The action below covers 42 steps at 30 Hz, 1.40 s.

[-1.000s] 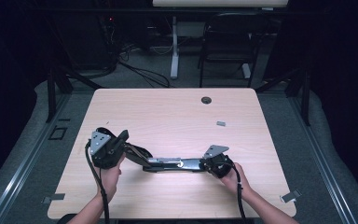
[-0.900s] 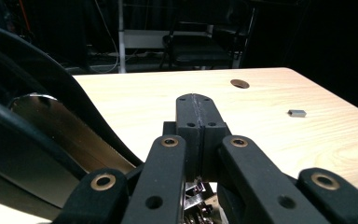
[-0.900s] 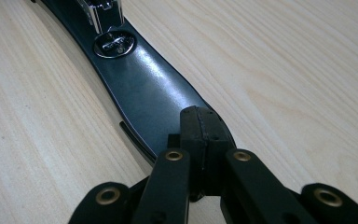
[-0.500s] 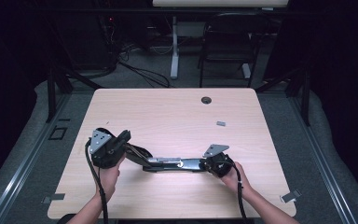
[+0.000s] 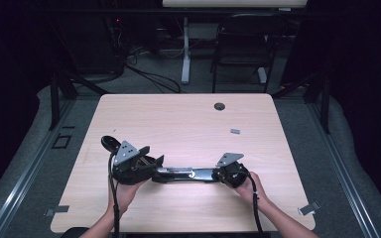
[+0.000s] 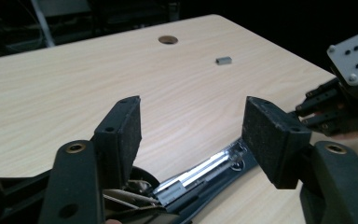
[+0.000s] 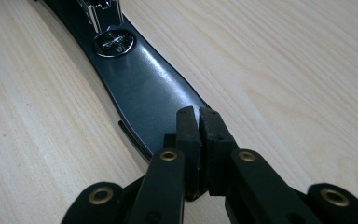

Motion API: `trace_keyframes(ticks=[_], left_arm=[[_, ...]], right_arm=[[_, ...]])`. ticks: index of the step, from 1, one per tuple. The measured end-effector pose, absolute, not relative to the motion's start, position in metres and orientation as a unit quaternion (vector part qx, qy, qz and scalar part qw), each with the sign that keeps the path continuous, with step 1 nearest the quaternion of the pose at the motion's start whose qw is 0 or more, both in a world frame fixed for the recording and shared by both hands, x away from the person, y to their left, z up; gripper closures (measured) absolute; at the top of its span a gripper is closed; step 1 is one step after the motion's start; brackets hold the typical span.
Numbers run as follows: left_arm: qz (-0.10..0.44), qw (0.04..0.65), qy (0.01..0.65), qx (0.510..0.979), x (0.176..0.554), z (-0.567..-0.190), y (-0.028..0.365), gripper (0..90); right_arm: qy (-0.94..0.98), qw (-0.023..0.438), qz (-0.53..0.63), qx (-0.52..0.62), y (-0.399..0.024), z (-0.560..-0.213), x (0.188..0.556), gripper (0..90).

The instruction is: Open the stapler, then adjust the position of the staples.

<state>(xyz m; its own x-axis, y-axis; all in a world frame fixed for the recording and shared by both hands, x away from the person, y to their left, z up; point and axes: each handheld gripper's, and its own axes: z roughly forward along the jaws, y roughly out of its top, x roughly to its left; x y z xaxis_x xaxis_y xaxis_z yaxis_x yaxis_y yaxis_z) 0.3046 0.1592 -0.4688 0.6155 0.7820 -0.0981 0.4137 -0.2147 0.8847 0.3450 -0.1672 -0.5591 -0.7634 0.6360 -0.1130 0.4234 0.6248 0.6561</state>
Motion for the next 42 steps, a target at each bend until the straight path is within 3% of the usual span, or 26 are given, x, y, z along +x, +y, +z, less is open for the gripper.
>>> trace_keyframes(ticks=[5,8,11,20,22,23,26,33,42], left_arm=[[0.164,0.492,0.381,0.765,0.304,-0.470,0.163,31.5],[0.155,0.483,0.371,0.778,0.300,-0.470,0.162,27.4],[0.137,0.475,0.369,0.787,0.300,-0.472,0.162,17.8],[0.106,0.465,0.358,0.803,0.294,-0.477,0.166,9.9],[0.105,0.463,0.358,0.804,0.292,-0.478,0.169,9.1],[0.105,0.460,0.361,0.805,0.291,-0.478,0.170,7.1],[0.104,0.456,0.367,0.804,0.287,-0.478,0.175,6.3],[0.069,0.444,0.368,0.814,0.280,-0.485,0.185,2.4],[0.043,0.412,0.402,0.817,0.283,-0.496,0.201,0.0]], right_arm=[[0.891,0.170,0.299,0.297,-0.166,-0.556,0.344,84.1],[0.885,0.169,0.304,0.310,-0.170,-0.550,0.346,77.5],[0.885,0.153,0.306,0.315,-0.175,-0.544,0.351,69.9],[0.878,0.120,0.322,0.333,-0.188,-0.536,0.360,53.7],[0.877,0.120,0.319,0.340,-0.189,-0.533,0.362,44.0],[0.877,0.126,0.307,0.347,-0.190,-0.531,0.364,33.3],[0.880,0.115,0.302,0.349,-0.193,-0.528,0.368,26.6],[0.880,0.124,0.285,0.359,-0.200,-0.525,0.375,16.5],[0.889,0.092,0.244,0.376,-0.209,-0.526,0.385,12.8]])
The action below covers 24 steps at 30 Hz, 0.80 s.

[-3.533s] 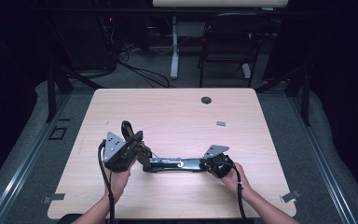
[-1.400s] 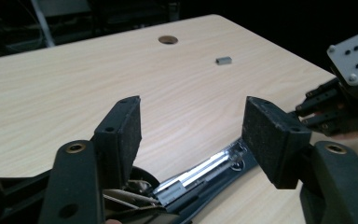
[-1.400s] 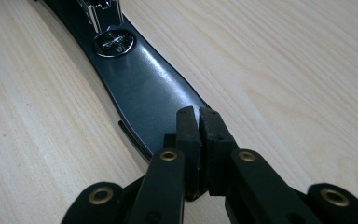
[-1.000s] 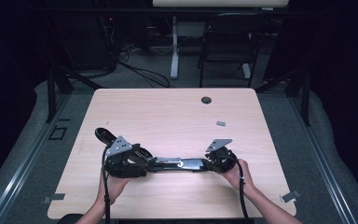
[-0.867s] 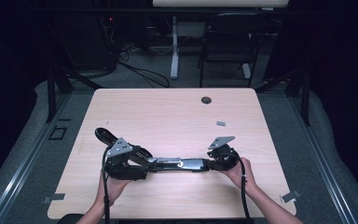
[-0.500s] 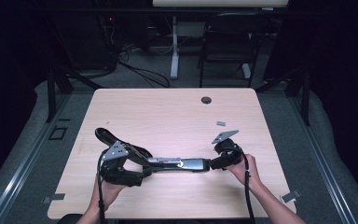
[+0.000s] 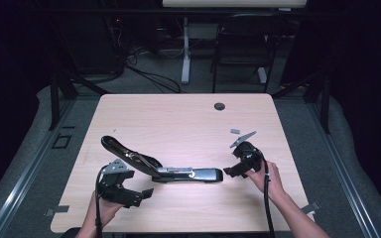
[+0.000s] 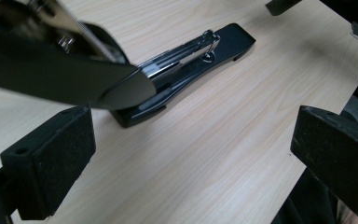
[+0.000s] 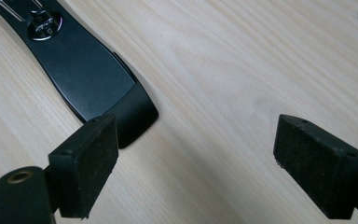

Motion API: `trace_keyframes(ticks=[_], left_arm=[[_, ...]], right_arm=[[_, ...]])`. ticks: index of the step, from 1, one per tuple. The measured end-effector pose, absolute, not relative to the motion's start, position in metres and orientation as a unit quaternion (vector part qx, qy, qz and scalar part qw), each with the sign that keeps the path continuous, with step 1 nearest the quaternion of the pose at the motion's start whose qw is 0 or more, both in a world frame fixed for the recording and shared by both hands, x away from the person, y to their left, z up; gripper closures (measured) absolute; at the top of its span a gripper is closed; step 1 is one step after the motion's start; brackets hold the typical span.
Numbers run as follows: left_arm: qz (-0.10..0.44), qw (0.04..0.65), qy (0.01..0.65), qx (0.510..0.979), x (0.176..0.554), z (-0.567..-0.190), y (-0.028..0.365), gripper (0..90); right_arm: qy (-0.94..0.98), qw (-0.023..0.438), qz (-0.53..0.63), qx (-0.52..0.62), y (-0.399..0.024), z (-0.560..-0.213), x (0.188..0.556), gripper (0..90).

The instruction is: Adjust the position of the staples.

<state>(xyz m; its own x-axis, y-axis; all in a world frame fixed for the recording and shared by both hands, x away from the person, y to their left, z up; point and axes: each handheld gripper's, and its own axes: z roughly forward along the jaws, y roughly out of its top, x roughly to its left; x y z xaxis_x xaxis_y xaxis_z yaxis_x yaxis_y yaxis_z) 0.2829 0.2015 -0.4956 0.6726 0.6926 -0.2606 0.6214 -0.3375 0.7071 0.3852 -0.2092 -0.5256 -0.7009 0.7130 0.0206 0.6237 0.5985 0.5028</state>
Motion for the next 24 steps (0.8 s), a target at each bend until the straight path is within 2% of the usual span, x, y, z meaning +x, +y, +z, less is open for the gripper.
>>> trace_keyframes(ticks=[11,24], left_arm=[[0.047,0.399,0.430,0.808,0.289,-0.500,0.211,0.0],[0.064,0.399,0.445,0.799,0.291,-0.500,0.218,0.0]], right_arm=[[0.879,0.079,0.228,0.412,-0.240,-0.524,0.403,2.5],[0.890,0.065,0.211,0.400,-0.242,-0.521,0.436,0.0]])
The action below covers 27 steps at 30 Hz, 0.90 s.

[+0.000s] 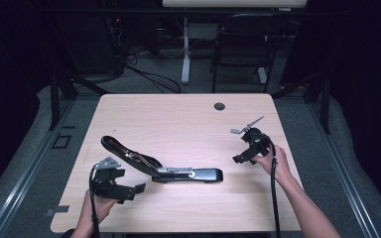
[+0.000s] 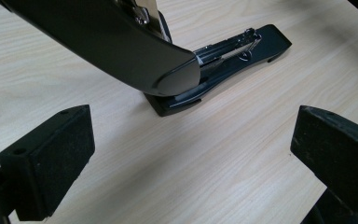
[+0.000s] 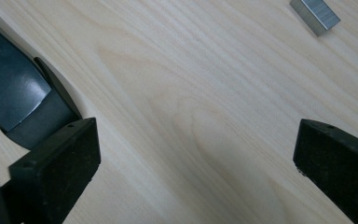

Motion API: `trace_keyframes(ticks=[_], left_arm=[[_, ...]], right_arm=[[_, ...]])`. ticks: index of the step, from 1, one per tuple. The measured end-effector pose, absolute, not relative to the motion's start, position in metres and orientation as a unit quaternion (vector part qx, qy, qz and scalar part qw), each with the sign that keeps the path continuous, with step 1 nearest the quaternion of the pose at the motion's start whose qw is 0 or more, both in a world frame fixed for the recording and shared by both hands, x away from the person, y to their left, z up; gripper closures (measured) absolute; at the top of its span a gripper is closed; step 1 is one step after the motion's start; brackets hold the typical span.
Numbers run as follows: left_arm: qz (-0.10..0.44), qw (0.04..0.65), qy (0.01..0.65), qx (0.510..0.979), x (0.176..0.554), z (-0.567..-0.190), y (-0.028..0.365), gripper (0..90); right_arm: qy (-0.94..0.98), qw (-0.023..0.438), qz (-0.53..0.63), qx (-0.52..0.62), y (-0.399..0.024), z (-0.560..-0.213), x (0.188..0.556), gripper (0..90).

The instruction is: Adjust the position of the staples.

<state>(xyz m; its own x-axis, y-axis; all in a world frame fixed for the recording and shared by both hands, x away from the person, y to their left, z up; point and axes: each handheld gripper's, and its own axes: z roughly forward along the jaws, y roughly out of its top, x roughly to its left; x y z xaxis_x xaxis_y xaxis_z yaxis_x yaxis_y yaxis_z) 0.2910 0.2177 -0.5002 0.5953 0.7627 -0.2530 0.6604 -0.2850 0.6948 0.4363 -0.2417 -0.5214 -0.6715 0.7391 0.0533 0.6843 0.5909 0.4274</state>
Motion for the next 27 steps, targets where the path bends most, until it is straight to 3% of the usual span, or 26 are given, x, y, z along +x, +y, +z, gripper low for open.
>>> trace_keyframes(ticks=[16,22,27], left_arm=[[0.062,0.399,0.455,0.794,0.297,-0.502,0.221,0.0],[0.062,0.405,0.455,0.791,0.297,-0.503,0.221,0.0],[0.057,0.408,0.456,0.789,0.298,-0.503,0.223,0.0]], right_arm=[[0.889,0.048,0.209,0.405,-0.235,-0.519,0.478,2.5],[0.891,0.055,0.209,0.399,-0.229,-0.510,0.494,12.5],[0.887,0.044,0.216,0.405,-0.229,-0.506,0.507,14.9]])
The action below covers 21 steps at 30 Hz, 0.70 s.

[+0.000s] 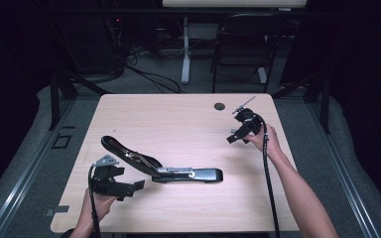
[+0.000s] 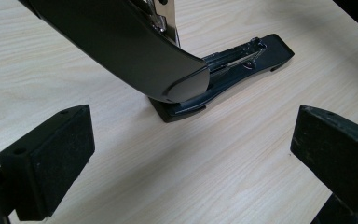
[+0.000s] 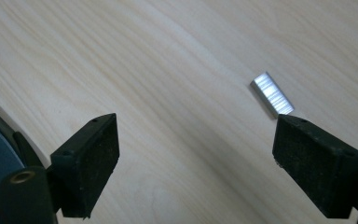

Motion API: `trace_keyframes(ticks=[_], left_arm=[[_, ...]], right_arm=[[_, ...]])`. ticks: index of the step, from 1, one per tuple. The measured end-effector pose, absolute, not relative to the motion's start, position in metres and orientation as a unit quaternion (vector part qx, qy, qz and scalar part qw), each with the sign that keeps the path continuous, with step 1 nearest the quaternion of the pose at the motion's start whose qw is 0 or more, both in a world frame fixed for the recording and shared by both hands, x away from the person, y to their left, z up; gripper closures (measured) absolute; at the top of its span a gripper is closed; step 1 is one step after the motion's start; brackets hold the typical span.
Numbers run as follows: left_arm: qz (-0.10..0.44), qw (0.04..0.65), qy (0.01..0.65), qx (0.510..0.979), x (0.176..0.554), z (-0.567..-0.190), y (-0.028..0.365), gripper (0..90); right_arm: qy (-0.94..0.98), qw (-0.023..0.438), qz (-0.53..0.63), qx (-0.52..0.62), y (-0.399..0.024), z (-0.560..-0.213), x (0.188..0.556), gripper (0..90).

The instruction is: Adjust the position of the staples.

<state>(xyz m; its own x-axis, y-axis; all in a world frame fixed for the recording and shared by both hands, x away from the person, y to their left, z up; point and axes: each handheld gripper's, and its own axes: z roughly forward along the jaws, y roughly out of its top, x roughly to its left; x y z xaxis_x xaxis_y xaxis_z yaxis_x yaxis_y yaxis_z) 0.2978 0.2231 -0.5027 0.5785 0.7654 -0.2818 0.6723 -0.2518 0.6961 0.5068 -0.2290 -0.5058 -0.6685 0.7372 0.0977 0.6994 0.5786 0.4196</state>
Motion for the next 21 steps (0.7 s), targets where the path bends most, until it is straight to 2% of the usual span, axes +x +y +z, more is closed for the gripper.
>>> trace_keyframes(ticks=[6,11,21], left_arm=[[0.054,0.408,0.455,0.789,0.298,-0.503,0.223,0.0],[0.053,0.404,0.455,0.792,0.298,-0.503,0.223,0.0],[0.053,0.400,0.455,0.794,0.298,-0.504,0.222,0.0]], right_arm=[[0.886,0.044,0.206,0.413,-0.229,-0.511,0.524,28.1],[0.878,0.063,0.209,0.427,-0.228,-0.518,0.533,39.0],[0.878,0.080,0.187,0.434,-0.223,-0.532,0.544,43.8]])
